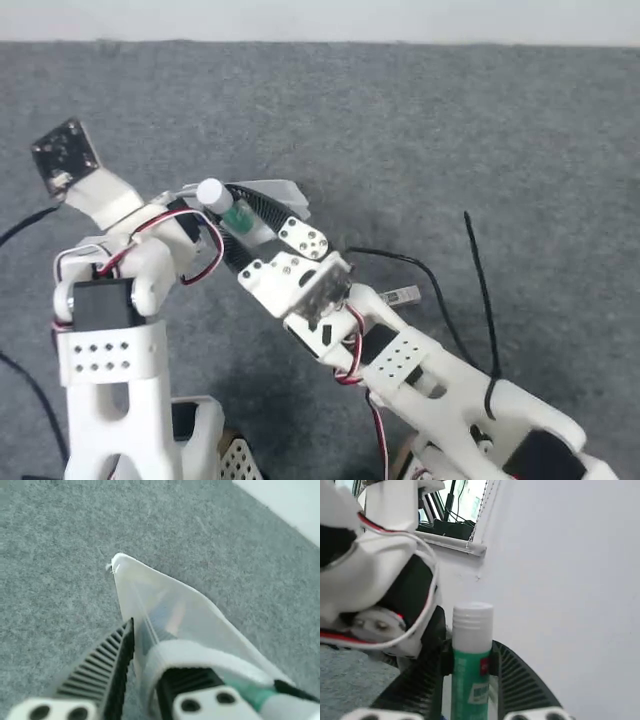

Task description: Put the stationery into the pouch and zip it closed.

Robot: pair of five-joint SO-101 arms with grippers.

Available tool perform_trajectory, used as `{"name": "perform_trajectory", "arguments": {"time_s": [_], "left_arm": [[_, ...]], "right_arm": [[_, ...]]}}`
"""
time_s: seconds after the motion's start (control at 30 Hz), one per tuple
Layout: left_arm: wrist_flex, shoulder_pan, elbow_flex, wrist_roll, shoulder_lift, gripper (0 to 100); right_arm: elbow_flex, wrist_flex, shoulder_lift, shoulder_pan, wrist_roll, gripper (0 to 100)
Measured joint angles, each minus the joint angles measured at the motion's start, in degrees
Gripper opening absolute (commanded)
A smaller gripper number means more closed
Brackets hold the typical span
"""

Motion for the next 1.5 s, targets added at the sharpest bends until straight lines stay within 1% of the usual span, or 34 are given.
{"name": "perform_trajectory", "arguments": {"time_s": [0.1,0.2,0.47,0.53,0.63,0.67,0.87,1.17,1.33,1.4,1.5], "left_arm": [[0.0,0.1,0.0,0.0,0.0,1],[0.0,0.2,0.0,0.0,0.0,1],[0.0,0.2,0.0,0.0,0.0,1],[0.0,0.2,0.0,0.0,0.0,1],[0.0,0.2,0.0,0.0,0.0,1],[0.0,0.2,0.0,0.0,0.0,1],[0.0,0.3,1.0,0.0,0.0,1],[0.0,0.2,1.0,0.0,0.0,1],[0.0,0.2,1.0,0.0,0.0,1],[0.0,-0.3,1.0,0.0,0.0,1],[0.0,-2.2,0.9,0.0,0.0,1]], "right_arm": [[0.8,-2.4,1.0,0.7,3.1,0.7],[1.2,-2.5,1.1,1.1,5.0,0.8],[3.0,-3.0,1.0,1.4,5.7,2.0],[3.0,-3.0,1.0,1.4,5.7,8.2],[3.0,-3.0,1.0,1.4,5.7,21.9],[3.5,-3.0,1.0,1.4,5.7,24.1],[6.3,-3.1,0.9,1.3,5.6,18.7],[6.6,-3.1,0.9,1.4,5.6,18.8],[12.0,-2.4,-5.4,1.8,5.6,18.8],[13.0,1.7,-10.7,2.1,5.6,18.8],[13.0,12.7,-19.7,2.6,5.6,18.8]]}}
